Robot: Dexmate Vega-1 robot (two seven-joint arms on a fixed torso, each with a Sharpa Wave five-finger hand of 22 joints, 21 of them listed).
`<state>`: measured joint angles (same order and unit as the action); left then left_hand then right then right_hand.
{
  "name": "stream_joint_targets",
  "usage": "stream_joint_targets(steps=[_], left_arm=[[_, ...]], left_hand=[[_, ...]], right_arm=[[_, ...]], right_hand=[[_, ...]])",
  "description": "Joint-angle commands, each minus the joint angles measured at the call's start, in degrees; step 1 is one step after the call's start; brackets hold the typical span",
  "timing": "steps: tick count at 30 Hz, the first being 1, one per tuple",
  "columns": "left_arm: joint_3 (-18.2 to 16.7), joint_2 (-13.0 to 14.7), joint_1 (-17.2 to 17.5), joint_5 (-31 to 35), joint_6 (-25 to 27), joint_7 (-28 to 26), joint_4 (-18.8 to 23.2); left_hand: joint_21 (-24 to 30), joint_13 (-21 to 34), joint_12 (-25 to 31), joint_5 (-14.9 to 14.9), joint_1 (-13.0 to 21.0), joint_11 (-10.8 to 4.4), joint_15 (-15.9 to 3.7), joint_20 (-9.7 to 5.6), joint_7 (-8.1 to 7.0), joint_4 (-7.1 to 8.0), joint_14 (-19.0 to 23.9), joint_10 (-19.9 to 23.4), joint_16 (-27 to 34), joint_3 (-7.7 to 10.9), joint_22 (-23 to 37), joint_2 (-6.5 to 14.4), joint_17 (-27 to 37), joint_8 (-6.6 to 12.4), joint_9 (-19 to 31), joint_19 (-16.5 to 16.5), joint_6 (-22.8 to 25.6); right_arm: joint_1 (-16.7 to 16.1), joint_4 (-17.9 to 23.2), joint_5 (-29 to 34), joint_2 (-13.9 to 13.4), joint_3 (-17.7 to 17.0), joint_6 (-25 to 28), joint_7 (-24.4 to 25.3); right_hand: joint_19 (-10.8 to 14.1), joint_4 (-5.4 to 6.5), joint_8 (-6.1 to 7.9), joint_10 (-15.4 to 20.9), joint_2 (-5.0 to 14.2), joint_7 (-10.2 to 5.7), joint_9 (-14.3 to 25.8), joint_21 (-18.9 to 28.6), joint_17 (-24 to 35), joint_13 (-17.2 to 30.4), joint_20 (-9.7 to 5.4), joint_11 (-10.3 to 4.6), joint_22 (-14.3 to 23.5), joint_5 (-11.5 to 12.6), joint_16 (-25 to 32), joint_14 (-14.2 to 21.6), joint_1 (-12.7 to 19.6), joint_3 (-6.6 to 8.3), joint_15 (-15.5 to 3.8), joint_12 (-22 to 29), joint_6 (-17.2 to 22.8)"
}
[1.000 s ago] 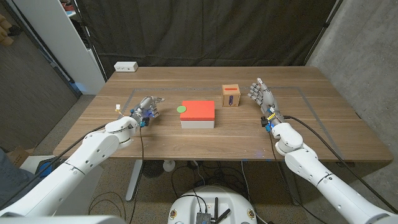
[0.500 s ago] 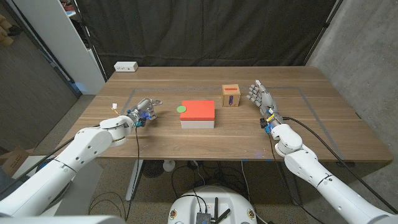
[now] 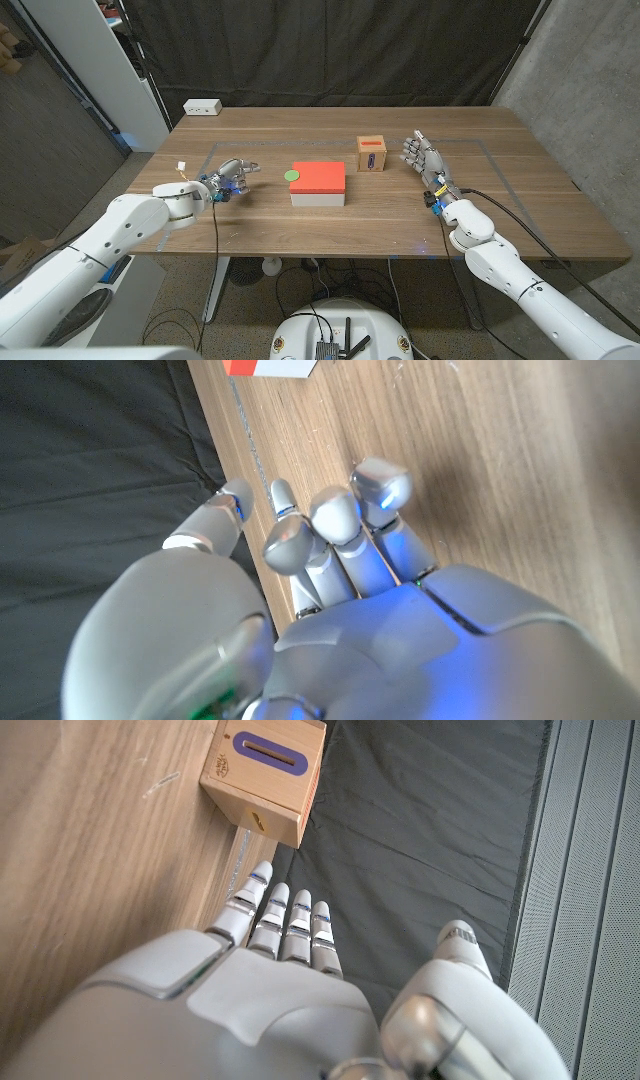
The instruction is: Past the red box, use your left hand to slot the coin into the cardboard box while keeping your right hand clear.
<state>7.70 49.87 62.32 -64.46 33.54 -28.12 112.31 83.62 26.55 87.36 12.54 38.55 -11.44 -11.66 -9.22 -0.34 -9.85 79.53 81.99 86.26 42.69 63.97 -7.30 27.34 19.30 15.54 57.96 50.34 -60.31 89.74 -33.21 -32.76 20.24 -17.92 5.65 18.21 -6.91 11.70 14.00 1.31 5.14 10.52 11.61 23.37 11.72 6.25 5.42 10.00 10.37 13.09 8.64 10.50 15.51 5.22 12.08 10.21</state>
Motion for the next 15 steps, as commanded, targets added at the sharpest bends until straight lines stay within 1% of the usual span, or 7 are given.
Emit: stream_joint_targets(steps=[1, 3, 5, 7, 9, 15], left_arm=[[0.8, 3.3, -3.6, -5.5, 8.1, -1.6, -0.3], [1.2, 3.1, -4.3, -5.7, 8.5, -2.3, -0.5], [1.8, 3.0, -5.4, -5.8, 9.7, -4.6, 0.2], [2.1, 2.7, -6.2, -6.5, 10.9, -6.8, 1.0], [2.3, 2.8, -6.9, -7.9, 12.2, -6.8, 1.4], [2.9, 3.9, -8.3, -11.9, 16.0, -9.4, 2.4]], left_hand=[[-0.7, -0.3, 0.5, 0.0, 0.4, -0.24, -0.28, -2.96, -0.14, -0.14, 0.2, -0.3, 0.2, -1.09, -1.8, -0.1, 0.1, 0.72, 0.7, 0.4, -0.6], [-0.7, -0.6, 0.5, 0.0, 0.6, -0.23, -0.25, -3.00, -0.11, -0.20, 0.3, -0.3, 0.2, -1.39, -2.3, -0.2, 0.2, 1.19, 1.0, 0.6, -0.4], [-0.8, -0.9, 0.5, 0.0, 0.6, -0.18, -0.24, -2.99, -0.52, -0.12, 0.3, -0.2, 0.1, -1.50, -2.3, -0.2, 0.2, 1.91, 1.3, 0.6, 0.4], [-1.1, -1.5, 0.4, 0.0, 0.8, -0.11, -0.23, -3.00, -0.38, -0.17, 0.1, -0.2, -0.2, -1.83, -3.0, -0.3, -0.1, 2.40, 1.7, 0.7, 0.5], [-1.3, -1.8, 0.5, 0.0, 0.8, -0.12, -0.23, -2.97, -0.30, -0.12, 0.3, -0.2, -0.2, -2.12, -3.5, -0.2, -0.1, 2.85, 2.0, 0.8, 0.5], [-1.6, -1.8, 1.1, 0.0, 1.2, -0.19, -0.22, -2.99, -0.19, -0.18, 0.5, -0.1, 0.1, -2.87, -5.0, -0.3, 0.3, 3.90, 2.6, 1.3, 0.9]], right_arm=[[-0.1, 0.9, -2.7, -4.8, -2.0, 2.1, -4.6], [0.2, 0.7, -2.8, -5.6, -2.2, 2.2, -5.7], [0.5, 0.3, -3.4, -6.0, -2.4, 1.9, -6.9], [0.8, 0.0, -3.6, -6.5, -2.5, 1.7, -8.2], [0.7, 0.3, -3.7, -7.3, -2.6, 2.2, -8.6], [0.1, 1.0, -4.3, -7.9, -3.2, 2.4, -8.8]], right_hand=[[0.0, -0.50, 0.21, 0.4, 0.13, -0.16, 0.3, -0.2, 0.1, 0.2, 0.17, 0.04, 0.2, -0.1, 0.1, 0.0, -0.4, 0.06, -0.02, -0.1, 0.3], [-0.1, -0.50, 0.18, 0.4, 0.14, -0.17, 0.3, -0.2, 0.1, 0.1, 0.17, 0.08, 0.2, -0.1, 0.1, 0.0, -0.5, 0.05, -0.02, -0.1, 0.3], [-0.2, -0.51, 0.12, 0.3, 0.16, -0.17, 0.3, -0.3, 0.1, 0.1, 0.19, 0.09, 0.2, -0.1, -0.1, -0.3, -0.5, 0.05, 0.23, -0.1, 0.2], [-0.3, -0.52, 0.08, 0.3, 0.18, -0.18, 0.3, -0.3, 0.1, 0.1, 0.13, 0.06, 0.2, -0.1, -0.1, -0.4, -0.5, 0.04, 0.13, -0.1, 0.2], [-0.4, -0.52, 0.05, 0.2, 0.19, -0.14, 0.3, -0.3, 0.1, 0.1, 0.11, 0.10, 0.2, -0.1, -0.1, -0.4, -0.5, 0.04, 0.05, -0.2, 0.1], [-0.5, -0.53, -0.01, 0.2, 0.25, -0.23, 0.3, -0.4, 0.1, 0.1, 0.11, 0.11, 0.2, -0.1, -0.2, -0.5, -0.5, 0.04, 0.05, -0.2, 0.0]])
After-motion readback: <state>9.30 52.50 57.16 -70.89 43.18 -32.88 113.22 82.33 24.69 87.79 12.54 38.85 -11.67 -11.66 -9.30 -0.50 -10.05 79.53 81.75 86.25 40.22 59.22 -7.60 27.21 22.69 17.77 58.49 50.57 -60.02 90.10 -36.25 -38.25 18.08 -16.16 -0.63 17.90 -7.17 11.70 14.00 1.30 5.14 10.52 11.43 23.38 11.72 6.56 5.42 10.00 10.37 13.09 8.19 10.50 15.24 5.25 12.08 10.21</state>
